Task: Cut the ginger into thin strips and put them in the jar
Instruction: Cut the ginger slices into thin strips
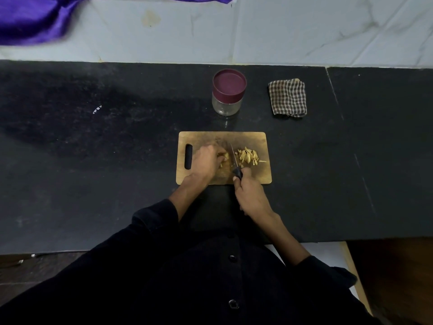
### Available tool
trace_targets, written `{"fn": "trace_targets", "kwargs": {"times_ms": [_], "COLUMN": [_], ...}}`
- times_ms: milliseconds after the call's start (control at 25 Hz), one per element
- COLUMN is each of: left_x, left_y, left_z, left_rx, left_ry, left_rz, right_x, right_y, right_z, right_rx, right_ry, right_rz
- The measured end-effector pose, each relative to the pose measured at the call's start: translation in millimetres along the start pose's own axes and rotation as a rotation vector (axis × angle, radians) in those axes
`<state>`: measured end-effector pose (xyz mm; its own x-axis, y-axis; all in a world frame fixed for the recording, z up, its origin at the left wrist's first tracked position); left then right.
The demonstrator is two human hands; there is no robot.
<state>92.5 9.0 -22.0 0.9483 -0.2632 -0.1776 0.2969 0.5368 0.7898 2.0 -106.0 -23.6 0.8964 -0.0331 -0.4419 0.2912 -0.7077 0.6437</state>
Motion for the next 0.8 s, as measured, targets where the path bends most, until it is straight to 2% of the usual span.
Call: {"fn": "trace_targets", "kwargs": {"times_ms": [360,800], "left_x": [2.2,6.9], "left_y": [-2.0,-6.9], "left_z": [-2.2,-7.9], "left_rx": [0.029,0.072], "left_ry": [-0.005,0.02], "left_rz": [0.026,0.024], "right_x": [11.3,16.9], "right_y": [-4.6,-7.9], "right_z": [-10.0,-14.5], "right_rx": [-0.179,-0.244], "right_ry": [-0.002,-0.054], "right_rz": [0.002,-0.001]}}
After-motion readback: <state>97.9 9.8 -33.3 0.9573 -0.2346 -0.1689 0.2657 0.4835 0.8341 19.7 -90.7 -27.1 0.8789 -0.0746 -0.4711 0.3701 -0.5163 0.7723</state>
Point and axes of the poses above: each hand's wrist, its own x-axis towards the middle knuckle, its own y-axis out of the back of the hand, z = x × y, the point moved 7 cm from there along x, towards the middle knuckle, and after that the axes turned 4 degrees about -z, right-handed, at the moved point
